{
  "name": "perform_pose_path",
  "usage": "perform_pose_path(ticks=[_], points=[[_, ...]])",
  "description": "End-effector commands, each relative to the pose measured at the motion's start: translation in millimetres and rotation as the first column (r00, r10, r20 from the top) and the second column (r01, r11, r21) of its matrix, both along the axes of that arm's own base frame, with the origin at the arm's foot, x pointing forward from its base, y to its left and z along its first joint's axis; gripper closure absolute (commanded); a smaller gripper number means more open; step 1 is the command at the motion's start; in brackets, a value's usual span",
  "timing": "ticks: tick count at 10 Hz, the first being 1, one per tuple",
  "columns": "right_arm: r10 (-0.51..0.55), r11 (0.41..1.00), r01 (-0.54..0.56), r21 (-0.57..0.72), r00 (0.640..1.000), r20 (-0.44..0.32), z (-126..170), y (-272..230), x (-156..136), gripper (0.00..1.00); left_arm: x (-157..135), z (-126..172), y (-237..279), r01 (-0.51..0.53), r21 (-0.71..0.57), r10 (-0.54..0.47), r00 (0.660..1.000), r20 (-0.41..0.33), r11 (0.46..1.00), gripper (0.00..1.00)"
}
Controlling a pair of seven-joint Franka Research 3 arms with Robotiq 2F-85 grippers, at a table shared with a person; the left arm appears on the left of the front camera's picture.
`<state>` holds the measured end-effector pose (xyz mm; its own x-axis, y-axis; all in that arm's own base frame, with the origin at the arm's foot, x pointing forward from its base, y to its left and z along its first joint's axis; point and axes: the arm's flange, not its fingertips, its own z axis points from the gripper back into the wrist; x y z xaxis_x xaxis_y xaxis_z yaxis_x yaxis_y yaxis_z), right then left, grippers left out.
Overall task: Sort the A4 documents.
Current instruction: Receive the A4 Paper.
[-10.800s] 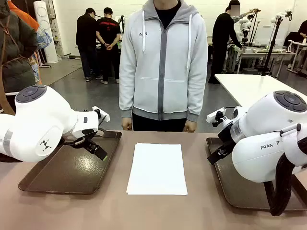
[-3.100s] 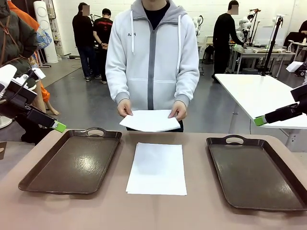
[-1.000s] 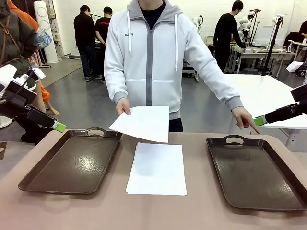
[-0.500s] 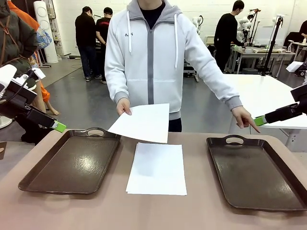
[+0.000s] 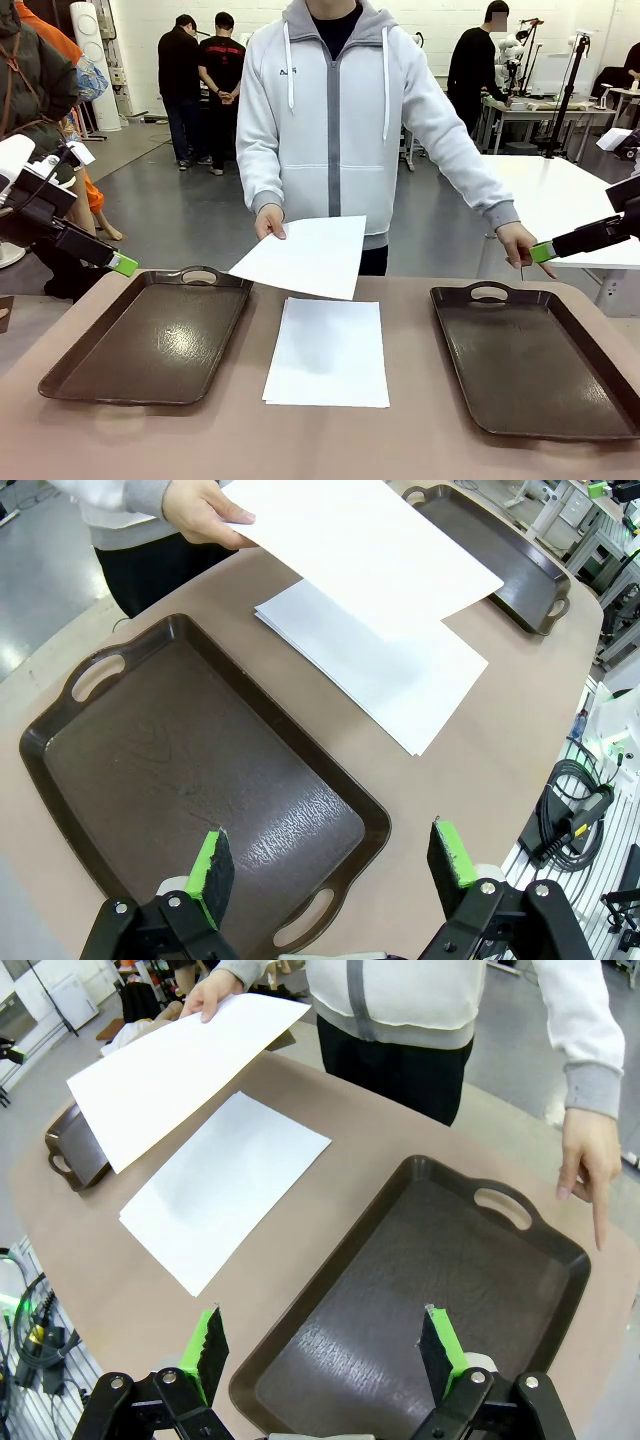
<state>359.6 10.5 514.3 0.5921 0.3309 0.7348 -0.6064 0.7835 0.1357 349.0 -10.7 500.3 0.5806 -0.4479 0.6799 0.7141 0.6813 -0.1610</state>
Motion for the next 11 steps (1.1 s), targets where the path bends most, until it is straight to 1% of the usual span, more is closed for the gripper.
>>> perform_pose_path(ticks=[1,4,5,6,7,8,9,10,11], points=[[0.0,1.0,0.0,0.0,1.0,0.0,0,0,0,0.0,1,-1,1,0.013,-0.012,-0.013,1.0,0.003,1.0,0.0],[-0.066,0.994,0.079,0.082,0.987,-0.149,-30,15,32,0.0,1,-1,1,0.013,-0.012,-0.013,1.0,0.003,1.0,0.0],[-0.06,0.991,0.083,0.103,0.977,-0.204,-41,24,43,0.0,1,-1,1,0.013,-0.012,-0.013,1.0,0.003,1.0,0.0],[-0.033,0.985,0.077,0.155,0.964,-0.265,-51,37,55,0.0,1,-1,1,0.013,-0.012,-0.013,1.0,0.003,1.0,0.0],[0.041,0.965,0.048,0.258,0.943,-0.33,-56,50,65,0.0,1,-1,1,0.013,-0.012,-0.013,1.0,0.003,1.0,0.0],[0.096,0.929,0.054,0.366,0.92,-0.38,-62,64,76,0.0,1,-1,1,0.013,-0.012,-0.013,1.0,0.003,1.0,0.0],[0.153,0.886,0.073,0.458,0.886,-0.437,-70,77,88,0.0,1,-1,1,0.013,-0.012,-0.013,1.0,0.003,1.0,0.0],[0.214,0.835,0.104,0.54,0.843,-0.494,-80,90,104,0.0,1,-1,1,0.013,-0.012,-0.013,1.0,0.003,1.0,0.0],[0.272,0.789,0.124,0.602,0.808,-0.523,-87,102,116,0.0,1,-1,1,0.013,-0.012,-0.013,1.0,0.003,1.0,0.0]])
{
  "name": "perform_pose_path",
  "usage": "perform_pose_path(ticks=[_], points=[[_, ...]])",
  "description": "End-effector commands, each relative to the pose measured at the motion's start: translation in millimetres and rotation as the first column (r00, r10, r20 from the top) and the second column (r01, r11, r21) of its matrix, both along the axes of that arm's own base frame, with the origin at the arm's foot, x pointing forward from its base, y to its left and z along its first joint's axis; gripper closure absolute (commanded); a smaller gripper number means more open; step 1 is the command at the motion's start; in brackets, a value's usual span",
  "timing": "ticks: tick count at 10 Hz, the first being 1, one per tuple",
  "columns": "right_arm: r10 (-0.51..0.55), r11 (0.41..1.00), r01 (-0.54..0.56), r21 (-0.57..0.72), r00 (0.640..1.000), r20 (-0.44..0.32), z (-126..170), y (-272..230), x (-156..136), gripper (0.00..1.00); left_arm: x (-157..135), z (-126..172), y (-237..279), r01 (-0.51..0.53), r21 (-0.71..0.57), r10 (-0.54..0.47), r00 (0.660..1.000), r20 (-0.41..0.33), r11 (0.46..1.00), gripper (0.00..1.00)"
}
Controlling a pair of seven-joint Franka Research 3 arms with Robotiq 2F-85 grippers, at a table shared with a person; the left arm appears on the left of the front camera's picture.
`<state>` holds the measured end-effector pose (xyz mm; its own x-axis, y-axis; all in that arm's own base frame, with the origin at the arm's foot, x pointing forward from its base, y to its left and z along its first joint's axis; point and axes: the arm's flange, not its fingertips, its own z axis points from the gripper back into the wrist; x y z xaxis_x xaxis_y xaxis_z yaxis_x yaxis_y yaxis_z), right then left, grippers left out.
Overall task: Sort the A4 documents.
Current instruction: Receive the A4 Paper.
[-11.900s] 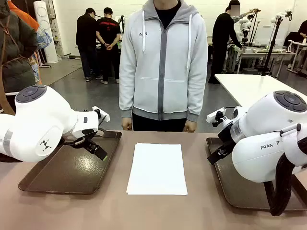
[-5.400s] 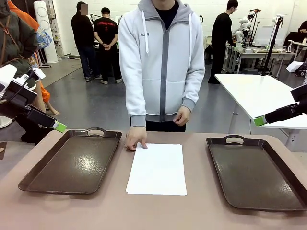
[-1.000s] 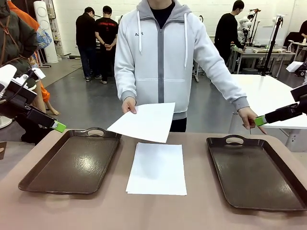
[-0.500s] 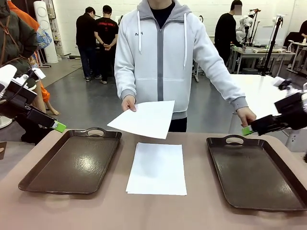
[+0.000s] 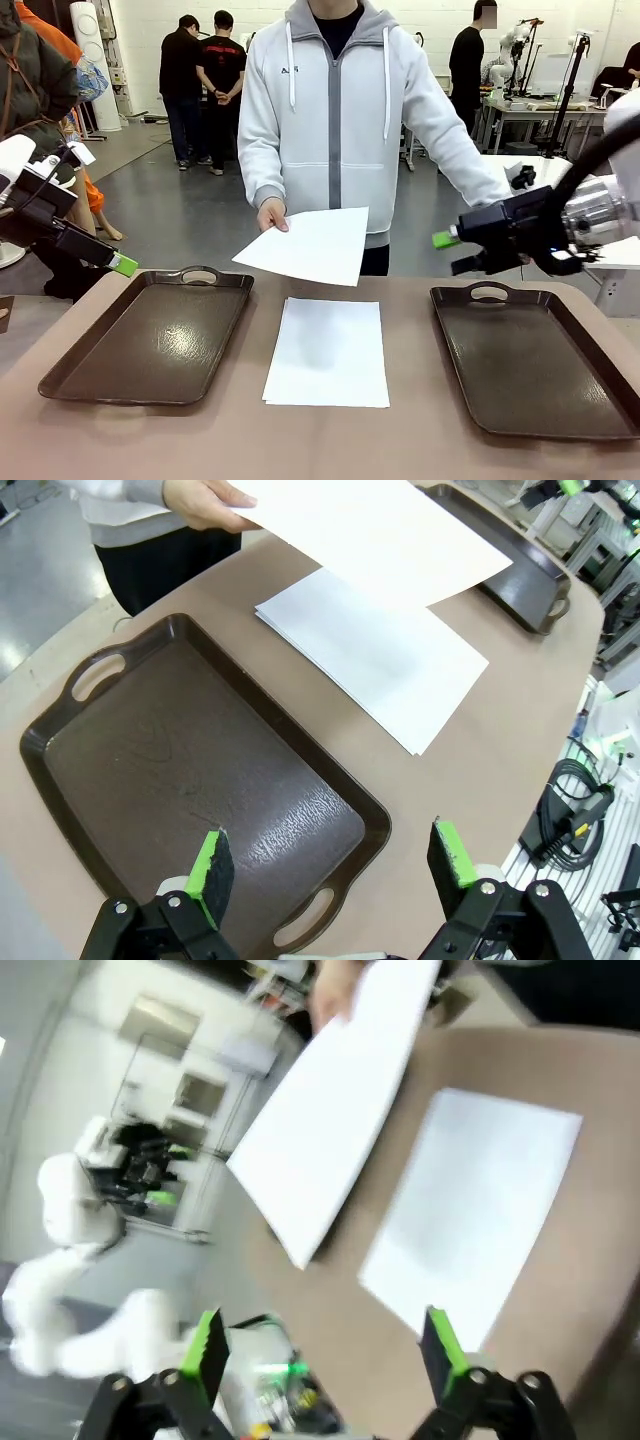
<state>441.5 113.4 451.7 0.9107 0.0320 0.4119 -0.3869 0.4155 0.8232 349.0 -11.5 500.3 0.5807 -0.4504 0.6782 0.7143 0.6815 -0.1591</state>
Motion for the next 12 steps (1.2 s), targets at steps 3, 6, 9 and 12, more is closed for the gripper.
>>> perform_pose_path(ticks=[3,6,9,12], points=[[0.025,0.995,-0.008,0.095,0.983,-0.18,-47,41,69,0.0,1,-1,1,0.013,-0.015,-0.013,1.0,0.003,1.0,0.0],[0.016,0.984,0.037,0.173,0.956,-0.292,-74,71,92,0.0,1,-1,1,0.013,-0.015,-0.013,1.0,0.003,1.0,0.0],[-0.014,0.972,0.091,0.216,0.943,-0.333,-93,94,110,0.0,1,-1,1,0.013,-0.015,-0.013,1.0,0.003,1.0,0.0],[-0.059,0.952,0.165,0.256,0.925,-0.376,-111,114,120,0.0,1,-1,1,0.013,-0.015,-0.013,1.0,0.003,1.0,0.0]])
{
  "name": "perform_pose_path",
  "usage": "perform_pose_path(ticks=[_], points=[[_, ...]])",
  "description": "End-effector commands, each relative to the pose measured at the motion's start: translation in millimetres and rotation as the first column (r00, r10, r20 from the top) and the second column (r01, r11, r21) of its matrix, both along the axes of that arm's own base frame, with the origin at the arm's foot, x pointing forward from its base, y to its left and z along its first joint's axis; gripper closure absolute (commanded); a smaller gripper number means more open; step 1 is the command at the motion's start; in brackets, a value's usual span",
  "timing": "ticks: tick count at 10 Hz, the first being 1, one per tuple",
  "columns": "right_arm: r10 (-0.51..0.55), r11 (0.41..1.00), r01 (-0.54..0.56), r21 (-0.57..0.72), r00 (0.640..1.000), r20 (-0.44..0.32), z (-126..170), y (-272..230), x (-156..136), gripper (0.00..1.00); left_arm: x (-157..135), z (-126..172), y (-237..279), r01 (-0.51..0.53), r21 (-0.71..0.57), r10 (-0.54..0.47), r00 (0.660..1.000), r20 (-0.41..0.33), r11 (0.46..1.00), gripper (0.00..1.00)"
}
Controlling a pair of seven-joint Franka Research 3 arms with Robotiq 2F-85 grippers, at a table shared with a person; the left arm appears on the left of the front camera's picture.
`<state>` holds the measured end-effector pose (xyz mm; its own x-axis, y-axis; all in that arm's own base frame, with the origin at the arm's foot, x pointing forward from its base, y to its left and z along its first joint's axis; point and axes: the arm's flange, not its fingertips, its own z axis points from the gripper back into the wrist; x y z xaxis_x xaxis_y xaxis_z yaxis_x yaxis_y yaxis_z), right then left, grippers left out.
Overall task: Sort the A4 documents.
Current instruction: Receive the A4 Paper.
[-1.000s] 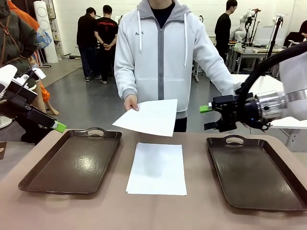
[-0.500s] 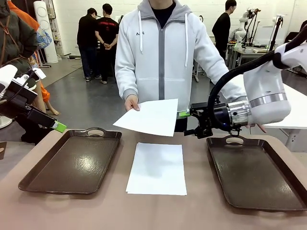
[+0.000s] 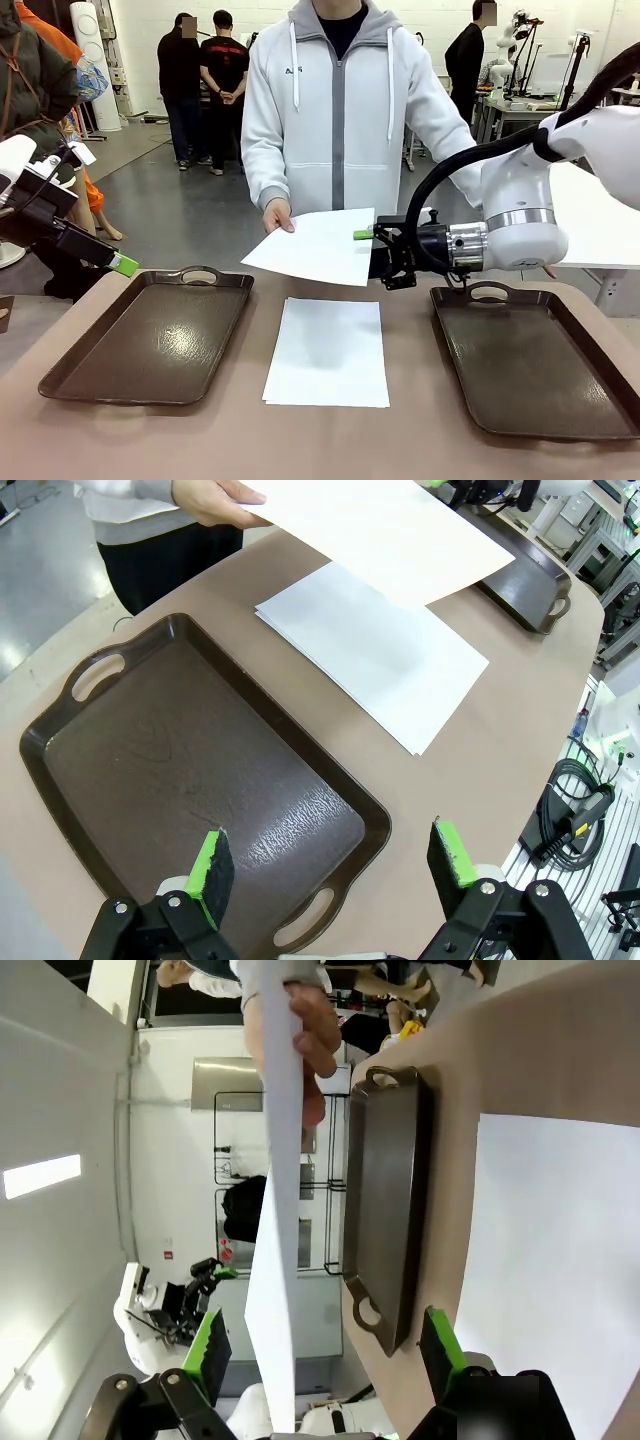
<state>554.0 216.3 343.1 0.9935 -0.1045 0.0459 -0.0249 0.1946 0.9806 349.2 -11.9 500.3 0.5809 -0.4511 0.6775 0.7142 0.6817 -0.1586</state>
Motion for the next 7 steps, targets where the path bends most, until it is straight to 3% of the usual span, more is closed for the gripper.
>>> perform_pose_path(ticks=[1,5,7], points=[[-0.048,0.998,0.049,0.032,0.999,-0.015,-4.8,14.8,10.7,0.0,1.2,-1.3,1.8,0.013,-0.016,-0.013,1.0,0.004,1.0,0.0],[-0.069,0.995,0.069,0.065,0.998,-0.006,2.1,12.8,18.3,0.0,1.2,-1.3,1.8,0.013,-0.016,-0.013,1.0,0.004,1.0,0.0],[-0.029,0.999,0.03,0.027,0.999,-0.02,3.2,11.7,13.1,0.17,1.2,-1.3,1.8,0.013,-0.016,-0.013,1.0,0.004,1.0,0.0]])
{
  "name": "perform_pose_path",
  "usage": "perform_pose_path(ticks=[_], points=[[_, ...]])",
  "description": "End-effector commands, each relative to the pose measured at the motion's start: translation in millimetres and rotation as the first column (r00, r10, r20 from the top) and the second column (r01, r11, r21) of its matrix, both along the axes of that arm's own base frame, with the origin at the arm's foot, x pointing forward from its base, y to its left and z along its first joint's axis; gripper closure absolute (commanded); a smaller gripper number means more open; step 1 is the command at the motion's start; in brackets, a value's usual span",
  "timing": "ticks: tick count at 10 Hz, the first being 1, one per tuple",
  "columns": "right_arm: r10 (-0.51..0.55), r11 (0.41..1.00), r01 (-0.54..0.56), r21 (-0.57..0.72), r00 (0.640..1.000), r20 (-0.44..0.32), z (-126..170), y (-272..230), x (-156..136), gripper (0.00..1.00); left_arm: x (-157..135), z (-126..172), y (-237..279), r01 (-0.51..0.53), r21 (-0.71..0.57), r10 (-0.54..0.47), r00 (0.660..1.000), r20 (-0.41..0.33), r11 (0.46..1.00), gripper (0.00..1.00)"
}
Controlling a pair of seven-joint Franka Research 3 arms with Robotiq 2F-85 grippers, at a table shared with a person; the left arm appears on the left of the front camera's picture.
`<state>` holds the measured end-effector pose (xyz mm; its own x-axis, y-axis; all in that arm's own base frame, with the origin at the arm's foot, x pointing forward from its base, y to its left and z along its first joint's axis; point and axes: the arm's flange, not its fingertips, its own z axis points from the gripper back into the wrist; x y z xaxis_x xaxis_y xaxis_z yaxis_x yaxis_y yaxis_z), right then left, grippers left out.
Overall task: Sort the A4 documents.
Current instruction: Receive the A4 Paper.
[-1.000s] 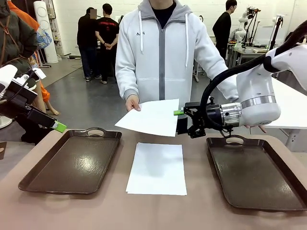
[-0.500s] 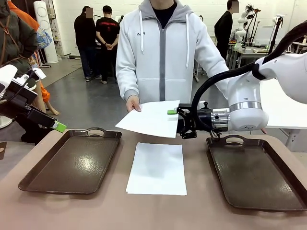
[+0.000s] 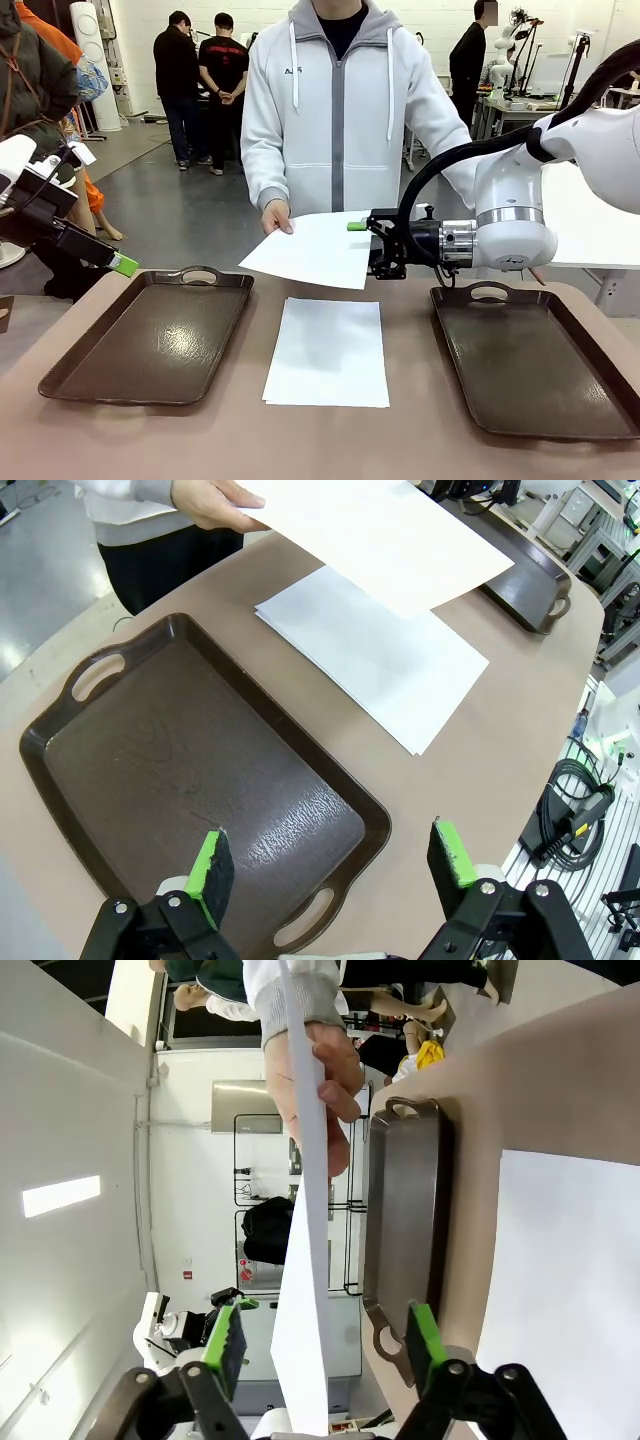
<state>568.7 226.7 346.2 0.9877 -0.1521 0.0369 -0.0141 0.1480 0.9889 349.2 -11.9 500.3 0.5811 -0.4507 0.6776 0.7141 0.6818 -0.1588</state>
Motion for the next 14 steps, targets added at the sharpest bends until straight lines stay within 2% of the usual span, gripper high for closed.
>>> perform_pose_path(ticks=[1,2,3,4,5,6,7,8,9,10,11,14], points=[[0.026,0.999,-0.027,-0.027,0.999,-0.028,-0.5,-0.1,-2.4,0.29,1.2,-1.3,1.7,0.013,-0.016,-0.013,1.0,0.004,1.0,0.0],[0.031,0.999,-0.032,-0.028,0.999,-0.028,-0.6,-0.8,-2.2,0.23,1.2,-1.3,1.7,0.013,-0.016,-0.013,1.0,0.004,1.0,0.0],[0.033,0.999,-0.034,-0.029,0.999,-0.022,0.8,-1.7,-1.6,0.46,1.2,-1.3,1.7,0.013,-0.016,-0.013,1.0,0.004,1.0,0.0],[0.033,0.999,-0.034,-0.035,0.999,-0.027,1.6,-2.7,-1.1,0.41,1.2,-1.3,1.7,0.013,-0.016,-0.013,1.0,0.004,1.0,0.0],[0.034,0.999,-0.035,-0.034,0.999,-0.032,1.1,-3.4,-0.8,0.64,1.2,-1.3,1.7,0.013,-0.016,-0.013,1.0,0.004,1.0,0.0],[0.035,0.999,-0.036,-0.033,0.999,-0.036,1.0,-4.0,-1.0,0.59,1.2,-1.3,1.7,0.013,-0.016,-0.013,1.0,0.004,1.0,0.0],[0.035,0.999,-0.036,-0.035,0.999,-0.038,1.3,-4.7,-0.6,0.82,1.2,-1.3,1.7,0.013,-0.016,-0.013,1.0,0.004,1.0,0.0],[0.035,0.999,-0.036,-0.036,0.999,-0.04,1.4,-5.1,-0.3,0.76,1.2,-1.3,1.7,0.013,-0.016,-0.013,1.0,0.004,1.0,0.0],[0.036,0.998,-0.038,-0.039,0.998,-0.041,1.8,-5.1,0.3,1.0,1.2,-1.3,1.7,0.013,-0.016,-0.013,1.0,0.004,1.0,0.0],[0.038,0.998,-0.04,-0.041,0.998,-0.042,1.7,-5.1,0.6,0.94,1.2,-1.3,1.7,0.013,-0.016,-0.013,1.0,0.004,1.0,0.0],[0.039,0.998,-0.041,-0.038,0.998,-0.044,1.3,-6.0,1.3,1.0,1.2,-1.3,1.7,0.013,-0.016,-0.013,1.0,0.004,1.0,0.0],[0.047,0.999,-0.047,-0.016,0.998,-0.045,2.2,-7.1,2.3,1.0,1.2,-1.3,1.7,0.013,-0.016,-0.013,1.0,0.004,1.0,0.0]])
